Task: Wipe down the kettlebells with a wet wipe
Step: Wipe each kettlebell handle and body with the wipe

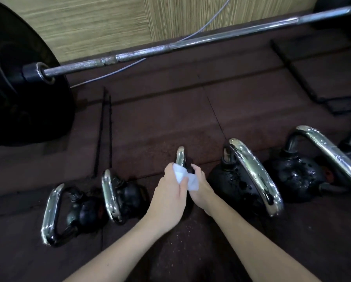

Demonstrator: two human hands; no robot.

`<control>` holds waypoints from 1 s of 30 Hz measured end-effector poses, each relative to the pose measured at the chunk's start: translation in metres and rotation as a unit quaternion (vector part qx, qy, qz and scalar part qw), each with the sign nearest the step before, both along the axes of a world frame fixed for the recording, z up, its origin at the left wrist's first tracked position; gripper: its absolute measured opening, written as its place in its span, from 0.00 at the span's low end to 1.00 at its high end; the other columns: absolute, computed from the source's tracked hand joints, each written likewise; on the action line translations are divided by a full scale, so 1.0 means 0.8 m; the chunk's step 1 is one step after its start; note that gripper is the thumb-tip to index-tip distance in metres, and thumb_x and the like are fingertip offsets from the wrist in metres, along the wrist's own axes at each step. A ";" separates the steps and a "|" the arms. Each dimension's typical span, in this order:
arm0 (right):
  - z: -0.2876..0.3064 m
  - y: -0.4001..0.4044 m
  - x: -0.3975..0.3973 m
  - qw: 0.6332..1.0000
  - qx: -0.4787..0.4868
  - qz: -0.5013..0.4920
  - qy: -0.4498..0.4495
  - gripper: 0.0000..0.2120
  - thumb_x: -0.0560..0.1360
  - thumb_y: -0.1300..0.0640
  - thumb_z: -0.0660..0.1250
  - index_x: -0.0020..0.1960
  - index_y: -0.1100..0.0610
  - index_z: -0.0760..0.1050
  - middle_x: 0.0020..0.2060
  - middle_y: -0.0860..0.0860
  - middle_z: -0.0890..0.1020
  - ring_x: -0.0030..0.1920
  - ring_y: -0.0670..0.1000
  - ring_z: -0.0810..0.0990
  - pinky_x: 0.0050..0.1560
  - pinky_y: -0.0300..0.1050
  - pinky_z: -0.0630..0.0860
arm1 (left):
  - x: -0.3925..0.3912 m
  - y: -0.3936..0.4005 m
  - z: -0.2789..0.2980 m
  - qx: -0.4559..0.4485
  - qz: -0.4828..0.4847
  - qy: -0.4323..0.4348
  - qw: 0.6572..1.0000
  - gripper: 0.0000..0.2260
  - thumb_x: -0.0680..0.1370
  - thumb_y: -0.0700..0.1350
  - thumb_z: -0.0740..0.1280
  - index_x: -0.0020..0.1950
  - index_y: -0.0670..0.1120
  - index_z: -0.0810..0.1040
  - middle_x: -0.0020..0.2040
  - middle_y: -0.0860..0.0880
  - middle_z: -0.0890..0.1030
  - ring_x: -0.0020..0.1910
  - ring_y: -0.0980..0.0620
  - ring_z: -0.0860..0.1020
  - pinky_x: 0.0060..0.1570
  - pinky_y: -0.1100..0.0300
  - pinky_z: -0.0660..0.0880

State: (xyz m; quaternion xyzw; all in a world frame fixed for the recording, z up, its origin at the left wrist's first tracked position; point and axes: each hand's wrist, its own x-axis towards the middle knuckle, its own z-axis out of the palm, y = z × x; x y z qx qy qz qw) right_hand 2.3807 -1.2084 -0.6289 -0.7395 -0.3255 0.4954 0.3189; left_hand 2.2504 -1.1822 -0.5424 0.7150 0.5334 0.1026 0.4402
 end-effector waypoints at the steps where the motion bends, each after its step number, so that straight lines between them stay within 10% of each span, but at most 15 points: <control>1: -0.001 0.001 -0.001 1.000 0.012 -0.015 0.000 0.31 0.84 0.54 0.64 0.83 0.49 0.56 0.77 0.49 0.63 0.74 0.53 0.70 0.75 0.50 0.68 | 0.012 0.009 0.002 -0.033 0.049 -0.024 0.998 0.12 0.87 0.50 0.58 0.70 0.49 0.63 0.55 0.48 0.81 0.52 0.48 0.81 0.53 0.55 0.77; 7: 0.001 0.008 -0.001 1.000 0.002 -0.015 0.003 0.29 0.86 0.49 0.59 0.84 0.48 0.53 0.81 0.49 0.59 0.77 0.55 0.68 0.72 0.50 0.67 | 0.092 0.090 0.025 0.001 0.060 0.074 0.995 0.20 0.88 0.50 0.54 0.70 0.36 0.69 0.54 0.40 0.74 0.38 0.49 0.69 0.36 0.62 0.63; 11: -0.009 0.008 -0.001 1.000 -0.005 -0.004 -0.015 0.27 0.87 0.51 0.58 0.83 0.51 0.55 0.78 0.51 0.63 0.75 0.55 0.70 0.68 0.47 0.67 | 0.071 0.055 0.033 0.025 0.004 0.085 0.996 0.18 0.88 0.51 0.55 0.67 0.38 0.70 0.51 0.44 0.74 0.56 0.37 0.79 0.49 0.53 0.68; 17: -0.003 0.002 0.000 1.000 0.013 0.006 -0.004 0.34 0.83 0.59 0.66 0.84 0.55 0.54 0.78 0.54 0.64 0.78 0.55 0.67 0.73 0.38 0.65 | 0.007 -0.037 0.009 0.024 0.036 0.009 0.999 0.26 0.88 0.48 0.55 0.85 0.46 0.54 0.76 0.58 0.65 0.75 0.61 0.65 0.66 0.75 0.58; 23: 0.031 -0.026 -0.006 0.999 0.020 0.013 0.036 0.36 0.87 0.46 0.58 0.87 0.52 0.42 0.86 0.49 0.47 0.85 0.49 0.50 0.81 0.42 0.49 | -0.024 -0.056 0.017 0.053 0.167 -0.076 0.982 0.19 0.88 0.44 0.55 0.78 0.48 0.72 0.73 0.57 0.74 0.74 0.60 0.68 0.71 0.69 0.59; 26: 0.044 -0.087 0.007 0.990 0.029 0.034 0.130 0.32 0.85 0.46 0.63 0.85 0.50 0.55 0.81 0.46 0.64 0.79 0.42 0.64 0.78 0.37 0.60 | -0.014 -0.036 0.054 0.078 0.160 -0.111 0.978 0.20 0.88 0.48 0.55 0.80 0.47 0.70 0.77 0.53 0.72 0.73 0.63 0.66 0.71 0.67 0.58; 30: 0.049 -0.189 0.064 0.998 -0.014 0.049 0.034 0.10 0.81 0.47 0.69 0.59 0.50 0.83 0.54 0.44 0.87 0.59 0.43 0.84 0.63 0.38 0.78 | 0.026 -0.011 0.102 0.116 0.069 -0.130 0.982 0.20 0.89 0.50 0.53 0.82 0.54 0.67 0.75 0.64 0.70 0.72 0.71 0.65 0.63 0.83 0.57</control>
